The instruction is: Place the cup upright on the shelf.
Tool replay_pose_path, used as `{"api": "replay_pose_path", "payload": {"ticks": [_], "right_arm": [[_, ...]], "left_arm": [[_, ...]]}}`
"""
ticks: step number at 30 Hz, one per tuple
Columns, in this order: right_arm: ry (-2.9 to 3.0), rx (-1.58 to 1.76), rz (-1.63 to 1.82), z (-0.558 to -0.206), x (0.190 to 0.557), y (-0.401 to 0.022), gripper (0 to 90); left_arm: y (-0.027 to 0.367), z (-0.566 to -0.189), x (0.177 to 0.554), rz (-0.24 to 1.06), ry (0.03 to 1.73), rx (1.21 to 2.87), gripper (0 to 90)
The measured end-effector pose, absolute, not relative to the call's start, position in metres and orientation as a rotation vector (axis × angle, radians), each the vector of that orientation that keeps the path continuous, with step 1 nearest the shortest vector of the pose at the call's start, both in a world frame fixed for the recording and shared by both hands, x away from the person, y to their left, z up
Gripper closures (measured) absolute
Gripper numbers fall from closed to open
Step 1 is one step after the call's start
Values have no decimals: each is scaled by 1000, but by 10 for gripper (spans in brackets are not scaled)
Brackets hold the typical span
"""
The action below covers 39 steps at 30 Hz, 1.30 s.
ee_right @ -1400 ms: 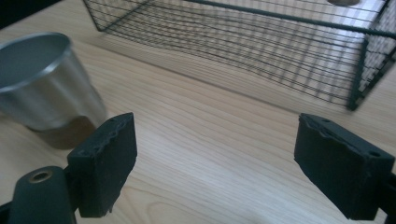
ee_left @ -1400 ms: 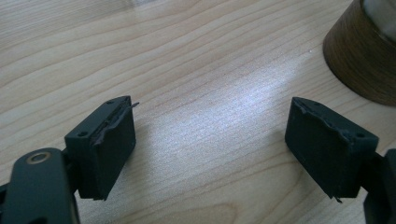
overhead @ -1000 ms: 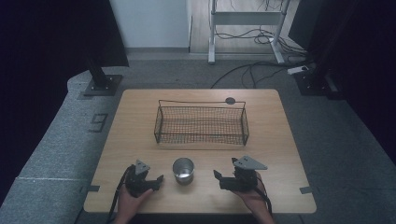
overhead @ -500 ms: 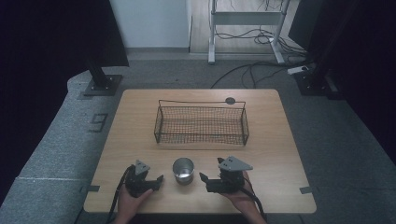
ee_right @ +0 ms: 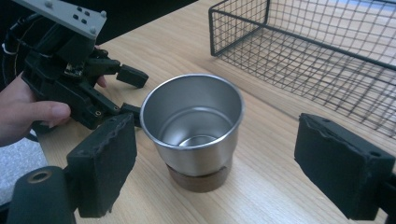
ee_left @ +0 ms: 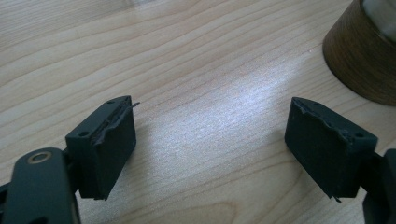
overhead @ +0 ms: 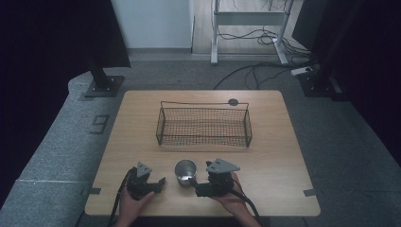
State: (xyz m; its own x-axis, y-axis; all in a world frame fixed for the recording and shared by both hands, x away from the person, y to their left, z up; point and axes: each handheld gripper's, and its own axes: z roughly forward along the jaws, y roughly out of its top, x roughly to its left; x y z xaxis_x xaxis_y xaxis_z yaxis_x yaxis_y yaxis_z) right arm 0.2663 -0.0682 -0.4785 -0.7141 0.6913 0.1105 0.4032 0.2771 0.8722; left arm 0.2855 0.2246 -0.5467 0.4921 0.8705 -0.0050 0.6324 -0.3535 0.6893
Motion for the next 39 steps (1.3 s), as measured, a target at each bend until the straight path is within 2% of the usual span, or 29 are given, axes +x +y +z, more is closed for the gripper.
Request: {"api": "replay_pose_path", "payload": {"ticks": [10,21,27,33,39], "right_arm": [[2287,1015,1412,-486,275,-53,97],[2318,999,1360,-497,286,-29,3],[2353,960,1310,-505,293,-14,0],[2333,948,1256,-510,294,-8,119],[2319,950,1252,-511,295,-12,129]], "left_arm": [[224,-547,285,486,1232,2102,165],[225,-547,285,485,1230,2106,165],[225,-547,286,484,1230,2105,164],[225,-547,285,483,1230,2103,164],[225,-547,286,484,1230,2106,163]]}}
